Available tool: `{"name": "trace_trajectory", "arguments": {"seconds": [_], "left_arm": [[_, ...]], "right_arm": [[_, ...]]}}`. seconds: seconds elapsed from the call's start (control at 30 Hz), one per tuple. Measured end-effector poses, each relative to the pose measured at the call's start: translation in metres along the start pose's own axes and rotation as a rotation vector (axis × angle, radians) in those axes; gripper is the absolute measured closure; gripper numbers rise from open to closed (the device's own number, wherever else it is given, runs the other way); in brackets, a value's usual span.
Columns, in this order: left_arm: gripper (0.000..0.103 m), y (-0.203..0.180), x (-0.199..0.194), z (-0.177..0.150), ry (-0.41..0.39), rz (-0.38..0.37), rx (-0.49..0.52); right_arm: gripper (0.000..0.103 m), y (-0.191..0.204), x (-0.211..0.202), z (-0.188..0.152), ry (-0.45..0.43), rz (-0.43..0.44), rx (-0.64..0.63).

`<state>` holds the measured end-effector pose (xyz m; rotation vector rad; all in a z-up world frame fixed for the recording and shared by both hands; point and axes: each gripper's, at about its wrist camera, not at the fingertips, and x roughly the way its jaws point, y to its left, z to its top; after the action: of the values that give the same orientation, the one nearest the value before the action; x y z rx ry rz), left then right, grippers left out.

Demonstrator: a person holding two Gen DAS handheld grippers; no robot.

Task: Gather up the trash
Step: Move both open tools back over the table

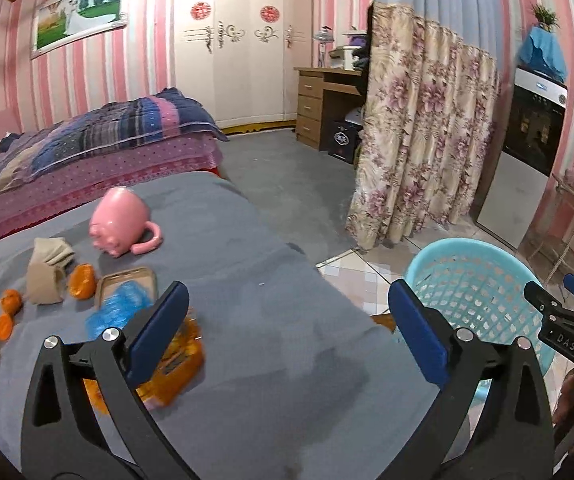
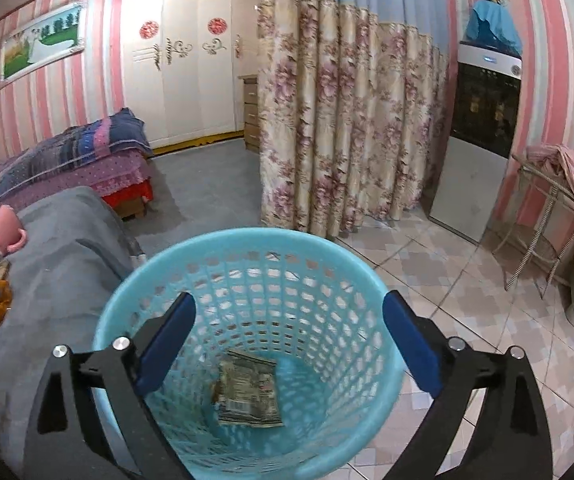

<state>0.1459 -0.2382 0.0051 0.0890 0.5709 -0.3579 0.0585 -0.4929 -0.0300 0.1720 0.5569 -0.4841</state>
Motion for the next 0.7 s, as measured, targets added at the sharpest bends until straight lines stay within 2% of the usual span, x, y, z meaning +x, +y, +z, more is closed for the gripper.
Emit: {"name": "trace_trajectory", "arguments": {"seconds": [0.3,0.47,0.7], "left_arm": [[0.006,0.053,-0.04,-0.014,-0.013,0.079,-0.052],[0.006,0.105,-0.065,-0.032,0.005,0.155,-0.107],[0.006,0.183,-0.099,-0.066,0.026,0.282,-0.18]], "right_arm": [[0.008,0.055,-0.022,0.006,-0.039,0.093,-0.032],[0.008,0.095,-0.037,0.009,-0.062,0.149,-0.059],[0.008,0.166,-0.059,-0.015,-0.037,0.259,-0.13]]}}
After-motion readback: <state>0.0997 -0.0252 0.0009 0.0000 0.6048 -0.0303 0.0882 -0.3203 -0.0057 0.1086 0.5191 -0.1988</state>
